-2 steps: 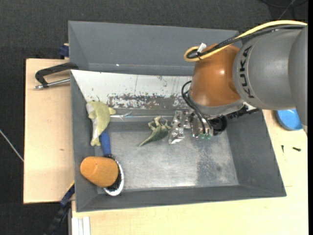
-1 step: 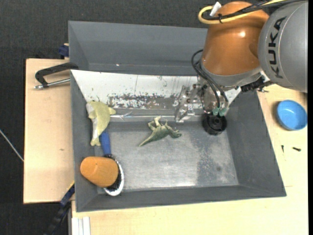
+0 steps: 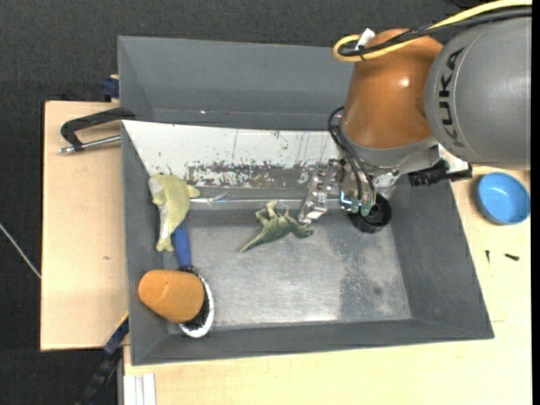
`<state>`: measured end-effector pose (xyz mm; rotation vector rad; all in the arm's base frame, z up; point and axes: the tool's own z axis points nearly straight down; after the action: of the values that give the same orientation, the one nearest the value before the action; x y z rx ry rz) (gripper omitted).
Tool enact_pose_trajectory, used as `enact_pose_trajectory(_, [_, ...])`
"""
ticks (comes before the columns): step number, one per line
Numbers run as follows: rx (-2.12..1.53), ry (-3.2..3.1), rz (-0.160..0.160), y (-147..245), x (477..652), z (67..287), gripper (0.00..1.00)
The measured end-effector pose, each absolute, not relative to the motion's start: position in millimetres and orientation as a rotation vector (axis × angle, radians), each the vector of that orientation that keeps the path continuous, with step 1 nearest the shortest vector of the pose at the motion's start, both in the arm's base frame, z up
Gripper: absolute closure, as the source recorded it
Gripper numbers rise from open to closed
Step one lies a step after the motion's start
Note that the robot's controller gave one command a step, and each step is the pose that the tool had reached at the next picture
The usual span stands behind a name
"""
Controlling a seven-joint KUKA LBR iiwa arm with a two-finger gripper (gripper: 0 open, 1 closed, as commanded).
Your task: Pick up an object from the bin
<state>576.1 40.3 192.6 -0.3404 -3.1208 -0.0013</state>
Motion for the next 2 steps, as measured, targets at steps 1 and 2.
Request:
enact_pose_trajectory(1, [-0.134, -3.157, -0.002, 26.5, 587.7, 401.4, 1.0])
enact_pose_trajectory(2, [0.081, -3.135, -0.001, 20.7, 568.4, 289.7, 1.0])
